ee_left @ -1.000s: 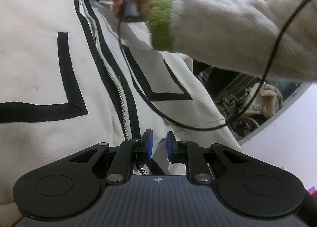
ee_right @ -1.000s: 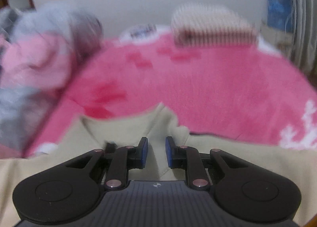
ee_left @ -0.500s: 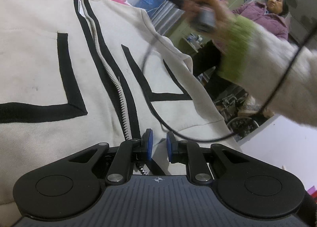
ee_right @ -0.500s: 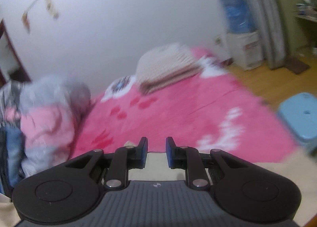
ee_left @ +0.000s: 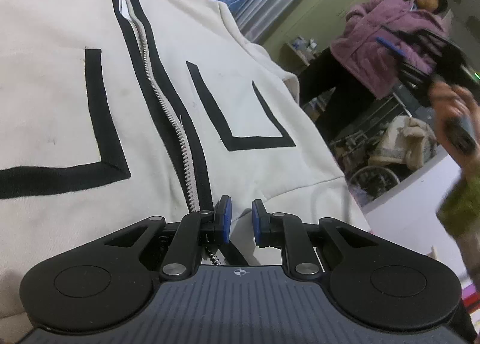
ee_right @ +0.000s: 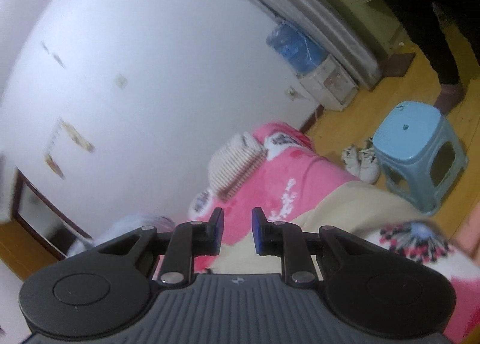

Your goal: Fold clothes

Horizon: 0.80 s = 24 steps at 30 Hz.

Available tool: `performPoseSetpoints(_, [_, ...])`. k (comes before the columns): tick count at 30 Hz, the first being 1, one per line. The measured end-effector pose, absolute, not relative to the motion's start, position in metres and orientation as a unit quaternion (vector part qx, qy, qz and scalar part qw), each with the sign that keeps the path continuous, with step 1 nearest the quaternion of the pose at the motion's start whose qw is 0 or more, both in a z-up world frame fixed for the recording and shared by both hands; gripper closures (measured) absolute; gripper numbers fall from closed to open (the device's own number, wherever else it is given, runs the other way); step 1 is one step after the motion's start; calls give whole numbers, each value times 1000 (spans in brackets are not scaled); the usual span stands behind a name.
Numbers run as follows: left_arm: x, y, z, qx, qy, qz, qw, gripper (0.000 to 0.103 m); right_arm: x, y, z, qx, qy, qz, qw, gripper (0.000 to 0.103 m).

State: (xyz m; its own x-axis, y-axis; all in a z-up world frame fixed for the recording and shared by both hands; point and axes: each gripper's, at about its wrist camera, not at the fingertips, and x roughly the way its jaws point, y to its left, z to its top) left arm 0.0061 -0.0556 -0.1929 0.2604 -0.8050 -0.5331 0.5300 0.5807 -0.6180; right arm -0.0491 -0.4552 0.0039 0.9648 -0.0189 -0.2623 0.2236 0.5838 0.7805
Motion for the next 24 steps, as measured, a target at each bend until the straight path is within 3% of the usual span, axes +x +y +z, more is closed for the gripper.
performPoseSetpoints(2, [5,-59,-190,-147,433,-424,782,88,-77,-450,-2,472,85,-59,875,81])
performPoseSetpoints(6, [3,-67,-183,-115,440,-414,789,87,-101,-435,-23,481,104,-63,868,81])
performPoseSetpoints(13, [9,-76,-175,-95,474,-389,784,86,-75,-401,-86,444,279,-65,849,81])
performPoseSetpoints(17, [10,-80,-173,-83,484,-384,782,86,-56,-379,-126,328,392,-144,848,85])
performPoseSetpoints(24, [5,-92,-149,-28,478,-368,797,82,-60,-382,-127,331,388,-145,848,85])
